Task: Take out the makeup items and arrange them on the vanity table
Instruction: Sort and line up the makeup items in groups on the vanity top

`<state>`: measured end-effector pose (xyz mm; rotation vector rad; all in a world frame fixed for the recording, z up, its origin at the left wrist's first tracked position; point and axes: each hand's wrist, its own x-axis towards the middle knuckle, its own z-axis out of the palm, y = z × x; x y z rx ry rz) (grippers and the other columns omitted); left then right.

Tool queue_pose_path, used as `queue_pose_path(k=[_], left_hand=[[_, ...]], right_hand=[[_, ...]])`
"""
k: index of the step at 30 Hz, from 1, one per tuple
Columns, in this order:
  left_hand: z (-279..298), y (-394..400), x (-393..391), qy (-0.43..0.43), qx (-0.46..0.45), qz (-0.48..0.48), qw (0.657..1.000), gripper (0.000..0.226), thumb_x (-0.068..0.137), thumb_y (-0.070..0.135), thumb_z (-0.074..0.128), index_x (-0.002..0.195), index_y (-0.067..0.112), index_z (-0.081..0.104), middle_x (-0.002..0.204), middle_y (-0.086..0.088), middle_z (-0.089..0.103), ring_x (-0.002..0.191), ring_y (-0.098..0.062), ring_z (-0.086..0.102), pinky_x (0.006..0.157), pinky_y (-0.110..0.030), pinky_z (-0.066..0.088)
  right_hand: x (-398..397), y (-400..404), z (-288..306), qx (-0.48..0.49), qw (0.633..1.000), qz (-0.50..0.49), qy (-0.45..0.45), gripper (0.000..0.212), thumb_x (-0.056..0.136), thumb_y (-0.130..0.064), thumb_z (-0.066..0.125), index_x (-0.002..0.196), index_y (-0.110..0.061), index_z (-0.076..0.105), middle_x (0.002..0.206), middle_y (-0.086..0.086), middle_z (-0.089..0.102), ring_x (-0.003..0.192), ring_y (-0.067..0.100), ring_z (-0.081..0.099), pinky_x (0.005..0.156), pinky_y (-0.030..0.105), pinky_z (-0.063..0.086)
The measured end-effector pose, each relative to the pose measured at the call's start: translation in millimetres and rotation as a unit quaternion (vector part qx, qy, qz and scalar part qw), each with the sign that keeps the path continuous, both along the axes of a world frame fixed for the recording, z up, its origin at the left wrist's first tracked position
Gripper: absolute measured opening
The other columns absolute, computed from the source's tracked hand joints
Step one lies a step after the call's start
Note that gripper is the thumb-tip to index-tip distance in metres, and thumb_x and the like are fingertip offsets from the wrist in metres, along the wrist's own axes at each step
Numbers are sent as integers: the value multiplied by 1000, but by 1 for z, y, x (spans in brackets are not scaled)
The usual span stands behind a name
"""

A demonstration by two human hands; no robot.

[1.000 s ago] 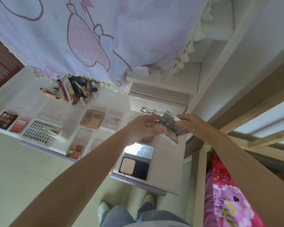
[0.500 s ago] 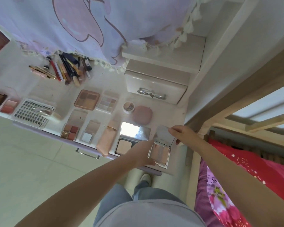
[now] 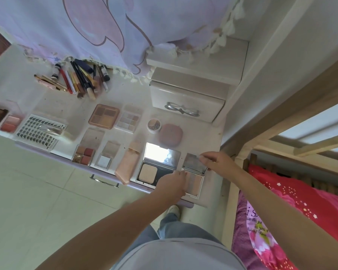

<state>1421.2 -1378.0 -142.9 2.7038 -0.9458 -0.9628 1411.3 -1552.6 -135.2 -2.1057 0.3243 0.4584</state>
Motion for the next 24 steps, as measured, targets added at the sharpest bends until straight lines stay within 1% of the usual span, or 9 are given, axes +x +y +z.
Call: queue_pose_path(k=[2, 3, 6, 8, 10, 12, 14, 18, 24], left_hand=[[-1, 5, -2, -12, -19, -8, 1000, 47, 90, 25, 50, 131, 7, 35, 126, -11, 49, 106, -28, 56, 84, -34, 46], [-2, 9, -4, -24, -36, -7, 999, 46, 90, 28, 50, 129, 7, 37, 124, -10, 50, 105, -27, 56, 83, -33, 46], [-5, 30, -4, -77, -91, 27, 993, 40, 90, 36, 47, 123, 13, 45, 117, -4, 55, 103, -22, 54, 76, -28, 42], [-8, 49, -2, -114, -107, 31, 987, 38, 89, 36, 47, 119, 14, 49, 112, -3, 55, 102, -20, 52, 71, -25, 38], [-9, 70, 1, -139, -104, 47, 984, 37, 87, 34, 52, 114, 10, 55, 108, -6, 57, 100, -22, 52, 71, -25, 40], [-6, 84, 1, -170, -100, 38, 980, 35, 72, 32, 73, 96, 7, 65, 91, -8, 64, 85, -22, 60, 64, -26, 49], [-4, 89, 0, -201, -92, 15, 975, 38, 42, 29, 90, 68, 12, 70, 65, 0, 65, 58, -14, 62, 45, -18, 48], [-4, 86, 3, -220, -123, 15, 968, 32, 34, 19, 92, 52, 16, 66, 51, 4, 59, 45, -9, 55, 38, -13, 43], [-7, 82, 6, -230, -142, 29, 962, 34, 31, 8, 91, 47, 14, 62, 46, 3, 55, 42, -11, 51, 36, -17, 42]], right_hand=[[0, 0, 3, -26, 999, 26, 9, 26, 91, -23, 51, 105, -6, 65, 108, 14, 67, 90, 23, 63, 78, 26, 46], [1, -1, 4, -38, 999, 37, 9, 27, 91, -23, 51, 105, -6, 65, 108, 14, 67, 94, 26, 61, 78, 28, 43], [9, 3, 12, -85, 995, 54, -27, 31, 91, -27, 52, 110, -6, 63, 111, 7, 65, 94, 16, 57, 77, 21, 40], [20, 12, 16, -133, 985, 78, -78, 31, 90, -26, 52, 109, -4, 62, 110, 8, 65, 100, 20, 56, 81, 26, 38], [34, 29, 21, -164, 972, 121, -119, 26, 89, -23, 53, 101, -3, 63, 101, 13, 66, 98, 27, 55, 77, 28, 37], [48, 50, 23, -187, 956, 180, -138, 22, 88, -21, 52, 79, -1, 58, 81, 19, 62, 82, 33, 55, 64, 33, 34], [59, 68, 21, -223, 939, 227, -126, 25, 90, -23, 49, 71, -6, 49, 74, 18, 57, 73, 32, 52, 59, 30, 30], [69, 86, 16, -276, 927, 237, -92, 28, 94, -20, 41, 91, -1, 61, 92, 18, 65, 89, 32, 58, 69, 34, 42], [57, 94, 16, -238, 924, 254, -156, 26, 92, -20, 46, 103, -6, 66, 93, 15, 68, 86, 28, 61, 69, 33, 48]])
